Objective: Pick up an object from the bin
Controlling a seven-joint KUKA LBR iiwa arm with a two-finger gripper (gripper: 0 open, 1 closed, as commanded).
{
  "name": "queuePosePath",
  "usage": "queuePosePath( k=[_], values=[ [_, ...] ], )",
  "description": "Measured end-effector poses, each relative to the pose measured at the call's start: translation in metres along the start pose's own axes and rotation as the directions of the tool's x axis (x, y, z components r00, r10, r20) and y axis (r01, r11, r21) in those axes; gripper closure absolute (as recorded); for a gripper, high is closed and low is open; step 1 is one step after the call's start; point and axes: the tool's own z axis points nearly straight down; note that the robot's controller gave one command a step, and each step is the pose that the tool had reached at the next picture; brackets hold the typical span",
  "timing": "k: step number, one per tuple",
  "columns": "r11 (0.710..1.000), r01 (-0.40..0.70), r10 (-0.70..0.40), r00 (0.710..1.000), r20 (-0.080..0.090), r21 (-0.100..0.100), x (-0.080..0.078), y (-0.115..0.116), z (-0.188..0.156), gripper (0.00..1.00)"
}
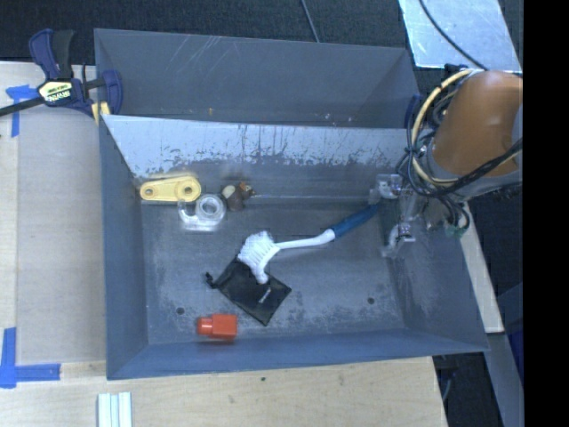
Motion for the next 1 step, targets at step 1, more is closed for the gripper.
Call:
queuePosePath(
  k=[1],
  values=[
    [0.974,0.227,-0.227,0.974,0.001,0.001,0.0150,-0.0153,-0.0250,0.00]
  ],
)
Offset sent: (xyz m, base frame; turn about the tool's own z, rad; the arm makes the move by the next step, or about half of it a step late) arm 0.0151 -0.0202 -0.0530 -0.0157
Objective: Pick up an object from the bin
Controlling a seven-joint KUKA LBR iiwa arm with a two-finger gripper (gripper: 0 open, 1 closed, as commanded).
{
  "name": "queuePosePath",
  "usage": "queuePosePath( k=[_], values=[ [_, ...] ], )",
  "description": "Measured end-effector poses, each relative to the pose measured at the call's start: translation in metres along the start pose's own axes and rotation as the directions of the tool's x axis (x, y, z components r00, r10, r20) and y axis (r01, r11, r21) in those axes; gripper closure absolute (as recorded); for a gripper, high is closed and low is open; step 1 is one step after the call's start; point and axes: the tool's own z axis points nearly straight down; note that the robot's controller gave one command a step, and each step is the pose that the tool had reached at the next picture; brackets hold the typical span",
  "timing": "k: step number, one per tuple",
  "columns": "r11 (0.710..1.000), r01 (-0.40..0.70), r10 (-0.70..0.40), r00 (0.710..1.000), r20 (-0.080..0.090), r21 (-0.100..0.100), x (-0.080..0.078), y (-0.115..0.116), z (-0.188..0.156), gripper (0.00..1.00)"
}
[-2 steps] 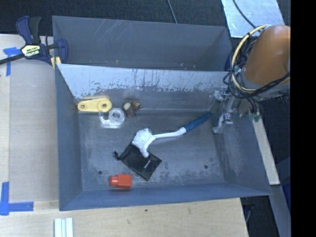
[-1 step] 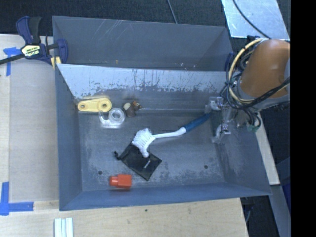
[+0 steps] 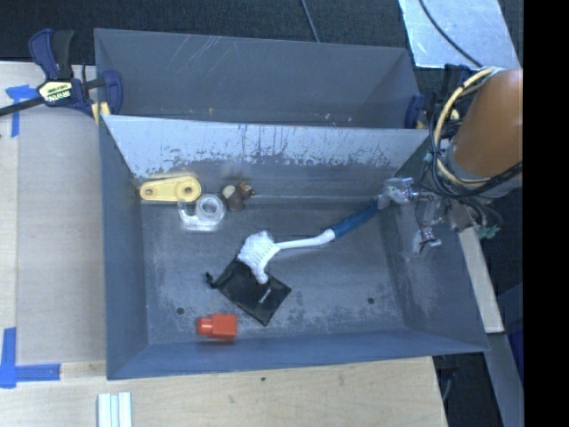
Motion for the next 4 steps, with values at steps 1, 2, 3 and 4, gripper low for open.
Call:
queuePosePath(
  k=[1,2,3,4],
  values=[
    [0.978,-0.209,0.209,0.978,-0.003,-0.001,-0.026,-0.011,0.069,0.00],
    [0.988,-0.157,0.157,0.988,0.003,0.001,-0.013,0.001,0.085,0.00],
    [0.998,0.067,-0.067,0.998,0.008,0.003,0.018,0.061,0.083,1.00],
    [0.998,0.068,-0.068,0.998,0.007,0.003,0.018,0.061,0.083,1.00]
  ],
)
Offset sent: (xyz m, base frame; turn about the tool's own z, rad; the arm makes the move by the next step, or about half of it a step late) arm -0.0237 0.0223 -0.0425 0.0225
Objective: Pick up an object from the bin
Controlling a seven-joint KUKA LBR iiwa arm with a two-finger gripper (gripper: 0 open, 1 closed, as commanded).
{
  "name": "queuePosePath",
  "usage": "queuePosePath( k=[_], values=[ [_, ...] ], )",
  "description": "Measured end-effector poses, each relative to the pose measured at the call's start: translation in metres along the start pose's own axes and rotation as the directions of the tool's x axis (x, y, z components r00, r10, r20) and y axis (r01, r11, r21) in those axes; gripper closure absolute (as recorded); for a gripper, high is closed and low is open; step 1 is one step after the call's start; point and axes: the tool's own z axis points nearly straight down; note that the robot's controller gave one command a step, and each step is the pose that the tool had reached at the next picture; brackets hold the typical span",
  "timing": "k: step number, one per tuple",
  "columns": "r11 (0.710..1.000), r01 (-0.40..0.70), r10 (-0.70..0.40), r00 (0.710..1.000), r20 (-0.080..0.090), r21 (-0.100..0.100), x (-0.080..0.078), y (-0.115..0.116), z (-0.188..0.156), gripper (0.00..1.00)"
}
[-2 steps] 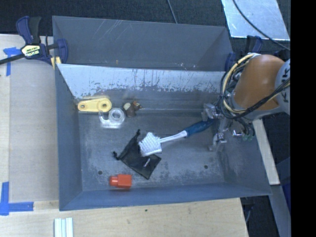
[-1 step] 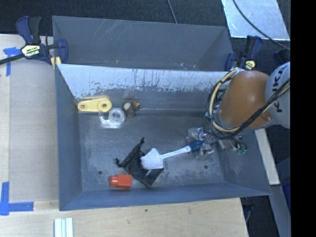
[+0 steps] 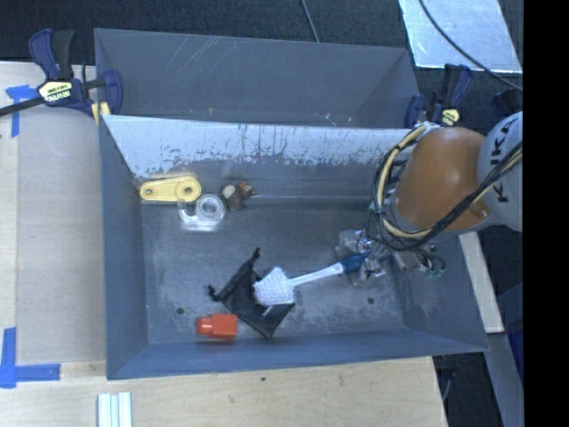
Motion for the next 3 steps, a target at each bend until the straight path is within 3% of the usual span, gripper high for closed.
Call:
queuePosePath(
  k=[1,2,3],
  values=[
    [1.000,-0.003,0.003,1.000,-0.002,-0.001,-0.007,-0.009,-0.088,1.00],
    [1.000,0.021,-0.021,1.000,-0.001,-0.001,-0.011,-0.007,-0.033,1.00],
    [0.999,0.036,-0.036,0.999,-0.003,-0.002,-0.009,-0.004,-0.100,1.00]
  ],
)
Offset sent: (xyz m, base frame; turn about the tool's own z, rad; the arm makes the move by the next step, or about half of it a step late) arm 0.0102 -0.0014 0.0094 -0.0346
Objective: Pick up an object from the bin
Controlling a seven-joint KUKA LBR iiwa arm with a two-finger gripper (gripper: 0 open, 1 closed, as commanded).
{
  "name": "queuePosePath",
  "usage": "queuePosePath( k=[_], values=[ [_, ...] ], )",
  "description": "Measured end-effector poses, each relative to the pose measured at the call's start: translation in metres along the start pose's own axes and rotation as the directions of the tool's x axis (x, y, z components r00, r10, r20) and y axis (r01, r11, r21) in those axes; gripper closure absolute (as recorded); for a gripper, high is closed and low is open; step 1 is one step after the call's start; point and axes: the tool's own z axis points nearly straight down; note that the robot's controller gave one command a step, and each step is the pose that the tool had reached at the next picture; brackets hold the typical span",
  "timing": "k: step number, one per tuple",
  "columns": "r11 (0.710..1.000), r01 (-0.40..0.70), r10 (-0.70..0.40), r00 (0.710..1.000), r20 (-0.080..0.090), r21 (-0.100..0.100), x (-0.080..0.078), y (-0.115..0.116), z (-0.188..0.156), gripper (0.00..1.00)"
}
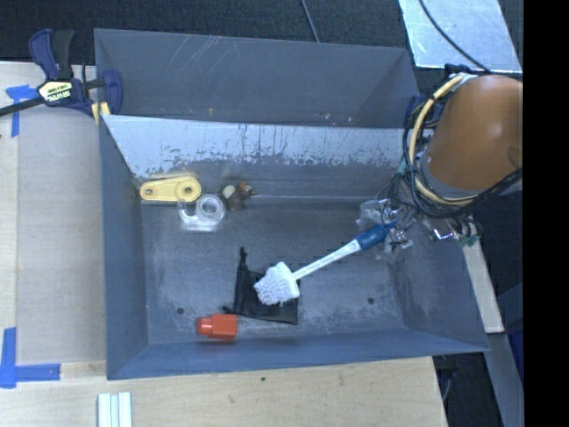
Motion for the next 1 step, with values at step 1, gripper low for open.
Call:
queuePosePath(
  k=[1],
  values=[
    [1.000,-0.005,0.005,1.000,0.013,0.006,-0.0001,-0.0056,-0.0152,1.00]
  ],
)
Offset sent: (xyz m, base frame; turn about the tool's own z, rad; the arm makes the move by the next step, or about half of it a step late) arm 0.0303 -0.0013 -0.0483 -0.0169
